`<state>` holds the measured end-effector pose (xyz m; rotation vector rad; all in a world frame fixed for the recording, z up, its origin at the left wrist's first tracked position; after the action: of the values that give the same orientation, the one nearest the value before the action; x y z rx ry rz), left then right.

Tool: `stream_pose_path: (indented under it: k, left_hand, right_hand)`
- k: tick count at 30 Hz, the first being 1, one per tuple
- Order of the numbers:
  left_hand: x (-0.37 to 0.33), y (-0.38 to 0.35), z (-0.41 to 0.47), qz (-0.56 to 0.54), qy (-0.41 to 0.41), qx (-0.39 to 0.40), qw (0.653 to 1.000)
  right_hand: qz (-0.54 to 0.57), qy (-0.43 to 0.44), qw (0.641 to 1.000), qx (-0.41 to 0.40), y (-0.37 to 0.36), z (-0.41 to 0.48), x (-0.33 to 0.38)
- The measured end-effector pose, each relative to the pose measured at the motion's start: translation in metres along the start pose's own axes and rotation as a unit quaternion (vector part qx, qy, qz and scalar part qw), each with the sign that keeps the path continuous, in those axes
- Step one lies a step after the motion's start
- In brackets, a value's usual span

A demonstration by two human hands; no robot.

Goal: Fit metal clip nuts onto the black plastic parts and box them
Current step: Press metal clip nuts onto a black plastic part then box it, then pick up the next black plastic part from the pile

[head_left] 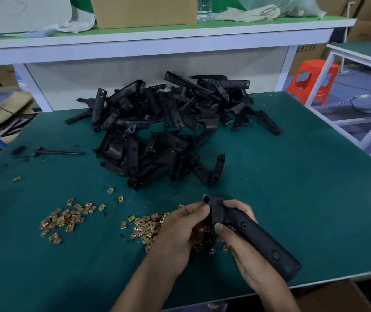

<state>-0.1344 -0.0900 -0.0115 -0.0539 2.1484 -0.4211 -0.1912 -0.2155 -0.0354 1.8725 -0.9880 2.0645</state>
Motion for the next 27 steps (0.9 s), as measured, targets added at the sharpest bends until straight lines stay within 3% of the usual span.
stream_pose_path:
  k: [6, 9, 12, 16, 17, 19, 21, 22, 24, 27]
  left_hand:
    - [-0.012, -0.011, -0.014, 0.02, -0.038, 0.036, 0.998]
    - [-0.013, -0.028, -0.028, 0.06, -0.051, 0.101, 0.992]
    - [-0.008, -0.052, -0.047, 0.13, -0.095, 0.178, 0.971]
    - [0.007, -0.046, -0.03, 0.208, -0.139, 0.164, 0.954]
    - [0.015, -0.049, -0.025, 0.216, -0.114, 0.201, 0.949]
    - [0.042, -0.054, -0.012, 0.181, 0.043, 0.285, 0.94]
    - [0.049, -0.041, 0.003, 0.17, 0.031, 0.294, 0.94]
    - [0.057, -0.042, 0.012, 0.184, 0.053, 0.29, 0.938]
    - [0.057, -0.042, 0.024, 0.237, 0.006, 0.219, 0.947]
    - [0.045, -0.047, 0.004, 0.223, -0.02, 0.203, 0.953]
  right_hand:
    - [-0.006, 0.026, 1.0, 0.0, 0.005, 0.002, 0.022]
    - [0.11, -0.025, 0.993, 0.025, 0.013, -0.009, 0.037]
    - [0.225, -0.058, 0.973, -0.009, 0.035, -0.028, 0.049]
    - [0.331, -0.093, 0.933, -0.108, 0.091, -0.059, 0.059]
    - [0.355, -0.085, 0.917, -0.159, 0.119, -0.069, 0.063]
    - [0.381, -0.071, 0.876, -0.287, 0.18, -0.09, 0.07]
    - [0.373, -0.074, 0.831, -0.406, 0.235, -0.118, 0.068]
    - [0.369, -0.075, 0.809, -0.452, 0.256, -0.132, 0.065]
    - [0.364, -0.077, 0.776, -0.509, 0.285, -0.154, 0.059]
    - [0.343, -0.063, 0.773, -0.53, 0.296, -0.161, 0.057]
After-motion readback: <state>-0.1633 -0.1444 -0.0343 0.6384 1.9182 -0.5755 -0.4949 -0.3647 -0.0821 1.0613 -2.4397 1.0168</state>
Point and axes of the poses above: each hand's wrist, its own z-axis towards the middle knuckle, its own y-axis out of the back of the hand, x = y × z, the point moved 8 cm from there along z, towards the middle knuckle, and after that the axes turned 12 degrees about -x, right-handed, at the moved point
